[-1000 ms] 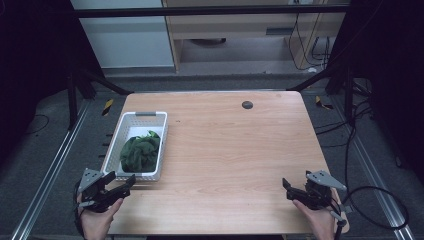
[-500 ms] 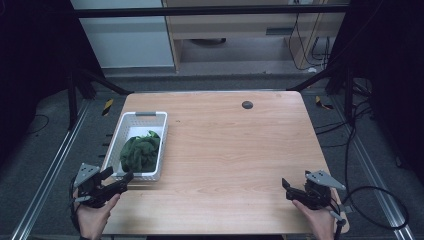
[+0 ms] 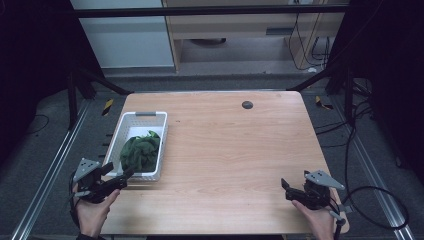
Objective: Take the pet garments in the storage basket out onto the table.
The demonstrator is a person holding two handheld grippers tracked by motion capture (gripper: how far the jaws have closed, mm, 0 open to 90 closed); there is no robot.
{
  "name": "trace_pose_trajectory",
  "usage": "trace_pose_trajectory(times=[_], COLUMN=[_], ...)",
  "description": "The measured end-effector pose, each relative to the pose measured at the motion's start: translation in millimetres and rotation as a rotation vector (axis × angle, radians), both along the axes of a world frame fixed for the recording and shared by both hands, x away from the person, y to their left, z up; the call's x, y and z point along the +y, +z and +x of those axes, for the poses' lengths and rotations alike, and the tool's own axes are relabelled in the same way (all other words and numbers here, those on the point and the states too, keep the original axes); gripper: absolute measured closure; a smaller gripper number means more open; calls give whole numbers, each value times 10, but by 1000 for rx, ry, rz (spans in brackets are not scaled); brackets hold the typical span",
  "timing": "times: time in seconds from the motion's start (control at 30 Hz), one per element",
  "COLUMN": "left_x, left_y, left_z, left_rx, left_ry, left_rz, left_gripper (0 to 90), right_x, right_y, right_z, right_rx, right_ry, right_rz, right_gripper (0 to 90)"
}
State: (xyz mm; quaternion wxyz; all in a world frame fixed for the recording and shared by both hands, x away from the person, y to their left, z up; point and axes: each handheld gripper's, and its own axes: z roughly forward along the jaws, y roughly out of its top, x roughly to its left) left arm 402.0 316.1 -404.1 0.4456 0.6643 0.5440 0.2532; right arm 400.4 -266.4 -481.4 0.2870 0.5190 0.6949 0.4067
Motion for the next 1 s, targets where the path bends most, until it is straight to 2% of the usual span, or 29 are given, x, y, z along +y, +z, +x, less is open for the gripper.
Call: trace_pose_trajectory(times=[0.43, 0.57, 1.0], left_x=[4, -6, -9], left_y=[146, 208, 228], left_z=[172, 229, 440], left_rx=[-19, -18, 18], left_ry=[11, 7, 3], left_rz=[-6, 13, 48], left_gripper=[214, 214, 214], right_x=[-5, -13, -3], right_y=[8, 6, -6], right_z=[-6, -1, 6], right_rx=[3, -1, 10], right_ry=[-1, -2, 3], right_rz=[5, 1, 1], right_gripper=[129, 128, 124])
